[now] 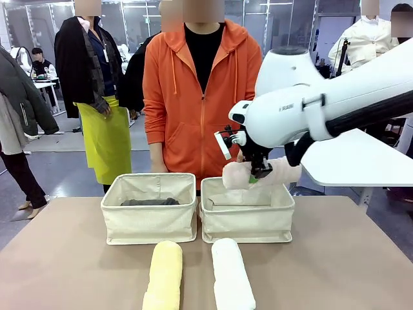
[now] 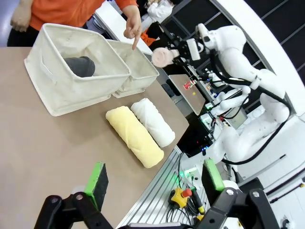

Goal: Divide the towels into two baskets.
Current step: Pick up one hotel-folded towel from the bottom of the table and place it in the Fabric basket indicated by the person.

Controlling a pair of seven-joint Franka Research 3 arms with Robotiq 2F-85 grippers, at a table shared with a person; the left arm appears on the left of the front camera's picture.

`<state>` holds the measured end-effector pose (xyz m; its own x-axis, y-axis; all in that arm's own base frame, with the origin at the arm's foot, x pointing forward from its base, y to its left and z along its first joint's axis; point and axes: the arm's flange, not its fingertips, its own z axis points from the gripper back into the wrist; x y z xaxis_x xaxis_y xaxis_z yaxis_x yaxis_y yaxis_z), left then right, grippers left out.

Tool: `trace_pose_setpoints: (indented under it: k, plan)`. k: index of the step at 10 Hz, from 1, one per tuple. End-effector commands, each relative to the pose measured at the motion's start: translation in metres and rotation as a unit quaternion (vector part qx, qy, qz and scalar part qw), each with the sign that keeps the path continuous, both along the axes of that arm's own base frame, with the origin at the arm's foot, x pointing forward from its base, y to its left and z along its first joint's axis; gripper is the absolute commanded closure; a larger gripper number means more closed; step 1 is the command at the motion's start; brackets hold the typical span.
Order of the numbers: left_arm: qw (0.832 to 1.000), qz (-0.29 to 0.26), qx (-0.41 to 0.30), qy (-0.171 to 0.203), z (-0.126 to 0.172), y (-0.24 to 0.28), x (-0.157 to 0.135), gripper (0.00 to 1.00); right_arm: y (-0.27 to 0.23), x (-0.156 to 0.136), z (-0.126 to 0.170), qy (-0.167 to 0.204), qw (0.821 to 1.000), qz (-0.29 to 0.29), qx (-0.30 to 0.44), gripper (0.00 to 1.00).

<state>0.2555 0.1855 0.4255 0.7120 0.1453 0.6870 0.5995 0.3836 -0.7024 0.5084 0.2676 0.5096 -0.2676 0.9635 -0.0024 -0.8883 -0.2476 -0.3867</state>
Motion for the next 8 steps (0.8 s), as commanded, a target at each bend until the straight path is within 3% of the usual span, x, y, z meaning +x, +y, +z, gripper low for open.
trace_pose_setpoints:
  k: [1,3,8]
  plan:
    - [1.000,0.002,-0.010,-0.011,0.003,0.002,-0.001,0.00,0.013,0.032,-0.018,-0.002,1.000,0.004,0.018,0.63]
    - [1.000,0.002,-0.010,-0.011,0.003,0.002,-0.001,0.00,0.026,0.056,-0.037,-0.004,1.000,0.006,0.012,0.63]
    - [1.000,0.002,-0.010,-0.011,0.003,0.002,-0.001,0.00,0.035,0.082,-0.065,0.021,1.000,-0.017,0.005,0.63]
